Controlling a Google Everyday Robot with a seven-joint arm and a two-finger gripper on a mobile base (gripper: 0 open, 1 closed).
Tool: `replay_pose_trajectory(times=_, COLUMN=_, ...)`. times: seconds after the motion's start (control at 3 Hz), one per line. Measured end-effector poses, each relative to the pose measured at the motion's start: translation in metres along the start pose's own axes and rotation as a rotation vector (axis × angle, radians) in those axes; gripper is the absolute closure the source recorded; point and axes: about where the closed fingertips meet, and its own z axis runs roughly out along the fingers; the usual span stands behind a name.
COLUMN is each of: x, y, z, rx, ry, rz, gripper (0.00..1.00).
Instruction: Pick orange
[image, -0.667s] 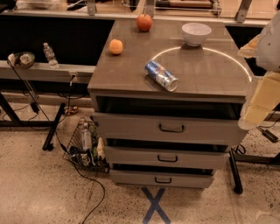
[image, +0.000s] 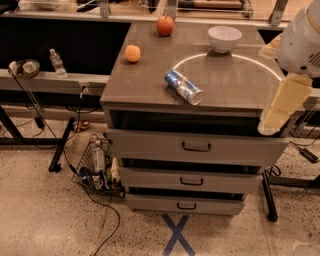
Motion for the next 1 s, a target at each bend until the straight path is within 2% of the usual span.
replay_pose_trajectory(times=0.33, x=-0.036, y=-0.054, z=0.031, rx=0.017, ry=-0.099, rz=-0.038, gripper=0.00)
replay_pose_trajectory(times=0.67, x=-0.093, y=-0.116, z=0.068, rx=0.031, ry=-0.223, rz=-0.085, gripper=0.00)
replay_pose_trajectory(times=1.0, x=-0.108, y=-0.138, z=0.072, rx=0.050, ry=-0.263, rz=-0.091, gripper=0.00)
